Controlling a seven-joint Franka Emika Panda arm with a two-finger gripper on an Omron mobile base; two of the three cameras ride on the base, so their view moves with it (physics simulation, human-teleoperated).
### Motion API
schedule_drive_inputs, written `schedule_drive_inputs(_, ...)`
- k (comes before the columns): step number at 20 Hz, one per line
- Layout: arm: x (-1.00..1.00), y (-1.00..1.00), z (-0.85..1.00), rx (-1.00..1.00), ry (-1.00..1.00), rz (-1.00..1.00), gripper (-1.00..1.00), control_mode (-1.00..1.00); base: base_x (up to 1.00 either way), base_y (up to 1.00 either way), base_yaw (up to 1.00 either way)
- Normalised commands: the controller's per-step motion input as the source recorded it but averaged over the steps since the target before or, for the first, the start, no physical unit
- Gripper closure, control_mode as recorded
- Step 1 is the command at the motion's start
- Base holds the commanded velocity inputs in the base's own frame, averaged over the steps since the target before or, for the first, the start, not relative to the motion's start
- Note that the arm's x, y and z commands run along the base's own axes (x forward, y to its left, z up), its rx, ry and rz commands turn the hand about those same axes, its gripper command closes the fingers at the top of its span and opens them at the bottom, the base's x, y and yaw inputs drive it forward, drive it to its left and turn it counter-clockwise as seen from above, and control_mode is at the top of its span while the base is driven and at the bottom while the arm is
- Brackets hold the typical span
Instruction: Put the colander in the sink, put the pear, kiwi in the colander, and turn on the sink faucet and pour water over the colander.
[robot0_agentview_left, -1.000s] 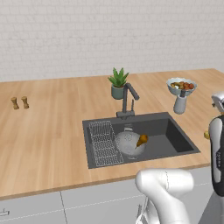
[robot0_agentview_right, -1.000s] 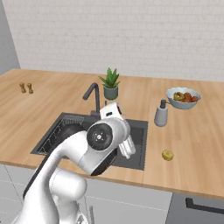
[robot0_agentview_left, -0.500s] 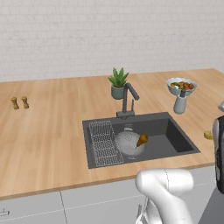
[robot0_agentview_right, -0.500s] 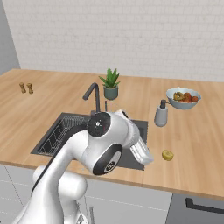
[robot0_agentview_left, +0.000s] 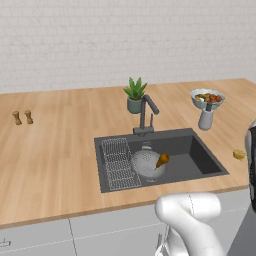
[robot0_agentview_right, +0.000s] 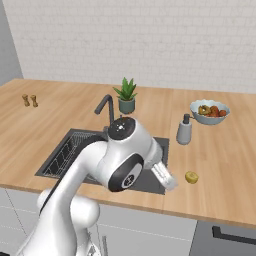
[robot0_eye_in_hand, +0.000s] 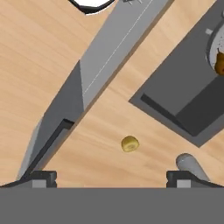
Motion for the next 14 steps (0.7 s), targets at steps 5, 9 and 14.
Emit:
schedule_drive_inputs(5,0.11,0.00,-0.43,0.01,0.08,0.18,-1.00,-1.00,0.00,0.00,0.00)
schedule_drive_inputs(9,0.34,0.00,-0.43,0.00,0.03,0.26,-1.00,-1.00,0.00,0.00,0.00)
schedule_drive_inputs(14,0.45,-0.01,-0.38,-0.01,0.14,0.22,-1.00,-1.00,0.00,0.00,0.00)
